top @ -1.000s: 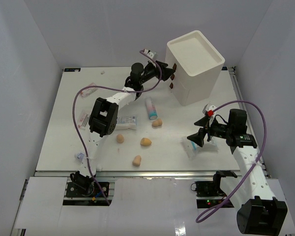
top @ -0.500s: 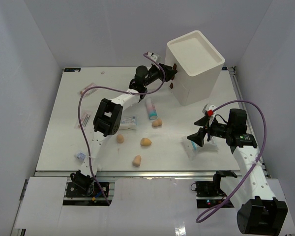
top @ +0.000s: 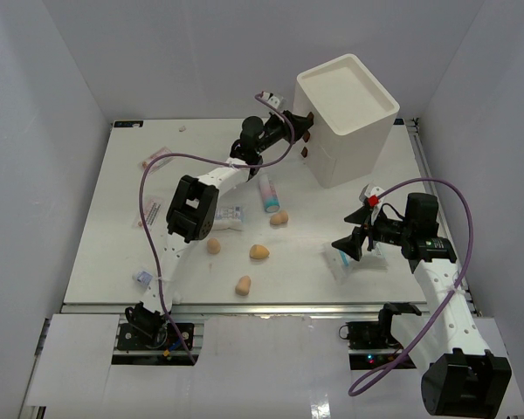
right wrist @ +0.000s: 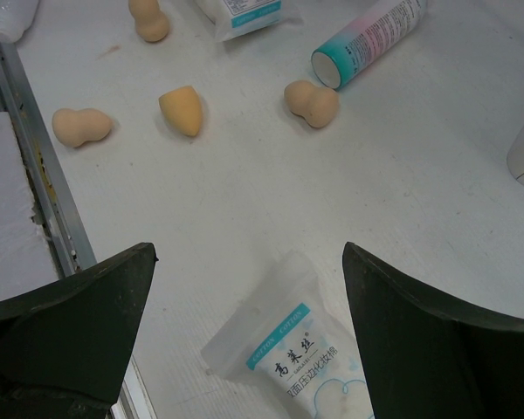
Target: Organize the makeup
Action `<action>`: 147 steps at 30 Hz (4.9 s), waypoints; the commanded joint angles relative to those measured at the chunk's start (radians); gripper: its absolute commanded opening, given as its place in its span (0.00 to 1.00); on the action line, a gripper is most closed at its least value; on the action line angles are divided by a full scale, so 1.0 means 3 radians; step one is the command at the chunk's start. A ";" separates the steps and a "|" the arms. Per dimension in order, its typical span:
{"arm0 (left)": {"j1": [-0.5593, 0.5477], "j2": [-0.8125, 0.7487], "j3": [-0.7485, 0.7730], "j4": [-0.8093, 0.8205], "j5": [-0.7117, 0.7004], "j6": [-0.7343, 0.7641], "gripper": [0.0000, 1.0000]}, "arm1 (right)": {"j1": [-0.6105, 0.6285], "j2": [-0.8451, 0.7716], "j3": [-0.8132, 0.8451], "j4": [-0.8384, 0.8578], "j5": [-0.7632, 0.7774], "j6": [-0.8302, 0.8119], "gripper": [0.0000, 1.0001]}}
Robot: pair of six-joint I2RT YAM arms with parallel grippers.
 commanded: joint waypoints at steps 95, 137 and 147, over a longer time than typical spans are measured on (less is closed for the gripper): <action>0.0327 -0.7423 -0.5068 -0.2775 -0.0904 -0.0064 0.98 | 0.2484 0.3117 0.2134 -0.0083 0.2422 -0.1839 0.73; 0.0327 -0.7228 -0.5094 -0.2717 -0.0837 -0.0267 0.98 | 0.1999 0.2417 0.3528 -0.1151 0.0263 -0.0686 0.15; 0.0327 -0.6525 -0.5041 -0.2715 -0.0257 -0.0345 0.98 | 0.1027 0.2331 0.3408 -0.0028 0.1343 0.0599 0.17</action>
